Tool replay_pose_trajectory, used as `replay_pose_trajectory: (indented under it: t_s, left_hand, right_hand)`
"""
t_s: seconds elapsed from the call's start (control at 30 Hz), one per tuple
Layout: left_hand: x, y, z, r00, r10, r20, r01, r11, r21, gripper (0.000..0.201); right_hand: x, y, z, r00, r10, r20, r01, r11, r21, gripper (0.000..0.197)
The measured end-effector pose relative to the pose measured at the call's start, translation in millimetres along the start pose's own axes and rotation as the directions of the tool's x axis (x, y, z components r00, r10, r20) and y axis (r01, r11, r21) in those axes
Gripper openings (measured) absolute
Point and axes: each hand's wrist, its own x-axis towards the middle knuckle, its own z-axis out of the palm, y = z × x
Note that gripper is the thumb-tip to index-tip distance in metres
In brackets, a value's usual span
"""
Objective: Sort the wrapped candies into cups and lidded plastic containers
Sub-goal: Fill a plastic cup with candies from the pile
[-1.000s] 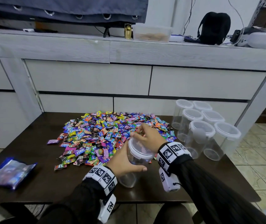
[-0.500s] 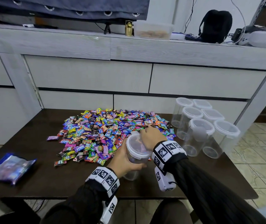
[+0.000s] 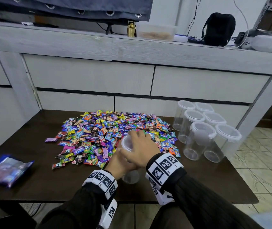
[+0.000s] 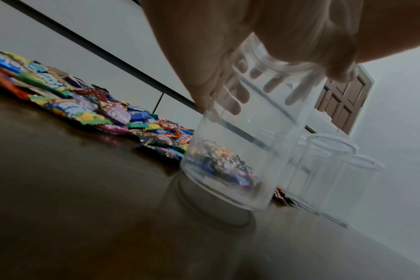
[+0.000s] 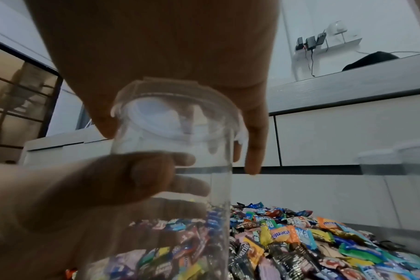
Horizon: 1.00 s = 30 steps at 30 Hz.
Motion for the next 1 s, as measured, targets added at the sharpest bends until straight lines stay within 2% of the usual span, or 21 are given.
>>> replay_pose_trajectory:
  t_s: [0.07,0.17,0.23,0.3,0.4,0.5,0.6,0.7,0.8,0.87,1.0]
  left_hand:
    - [-5.8,-3.0,-5.2,0.999,-0.032,-0.013,0.032,0.998,-0.046,0.08]
    - [-14.1,-5.1,-12.3,1.0,-0.028,-0.009,0.026,0.977,-0.211,0.101]
    - [-19.4,-1.1,-17.7,0.999,-0.037,0.039,0.047,0.944,-0.325,0.11]
    - [-24.0,1.4,-23.2,0.997,-0.03,0.074,0.053,0.938,-0.341,0.109]
    - [-28.8,4.4,-27.6,0.993,-0.039,0.115,0.074,0.945,-0.319,0.104]
    - [-28.9,5.3,-28.2,0.99,-0.051,0.134,0.091,0.946,-0.311,0.093]
    - [-29.5,6.4,-27.8,0.989,-0.05,0.136,0.091,0.943,-0.319,0.091]
    - [-31.5,7.6,-28.1,0.988,-0.045,0.146,0.092,0.938,-0.334,0.091]
    - [-36.0,9.6,-30.2,0.985,-0.033,0.169,0.088,0.938,-0.335,0.101]
    - [-38.2,9.3,-32.3,0.985,-0.031,0.169,0.088,0.937,-0.338,0.113]
    - [-42.3,9.0,-32.8,0.986,-0.006,0.167,0.057,0.953,-0.297,0.121]
  right_hand:
    - [0.2,0.4,2.0,0.999,-0.022,-0.028,0.023,0.999,0.04,0.064]
    - [1.4,3.9,-6.6,0.992,-0.032,-0.118,0.057,0.975,0.213,0.059]
    - [2.7,12.0,-19.6,0.98,-0.011,-0.197,0.068,0.956,0.286,0.064]
    - [1.6,28.1,-32.9,0.971,0.048,-0.235,0.028,0.95,0.312,0.07]
    - [-7.7,67.3,-38.1,0.961,0.172,-0.216,-0.117,0.962,0.246,0.067]
    - [-26.4,110.4,-21.6,0.939,0.323,-0.121,-0.307,0.942,0.135,0.058]
    - [-49.0,146.8,6.7,0.877,0.48,-0.018,-0.477,0.875,0.076,0.056]
    - [-67.7,170.6,32.7,0.796,0.606,0.005,-0.606,0.795,0.02,0.062]
    - [-77.3,182.3,48.3,0.751,0.66,-0.025,-0.66,0.749,-0.057,0.067]
    - [-80.7,184.8,55.2,0.739,0.673,-0.021,-0.671,0.735,-0.099,0.07]
    - [-85.3,184.2,71.4,0.731,0.682,0.004,-0.677,0.727,-0.119,0.074]
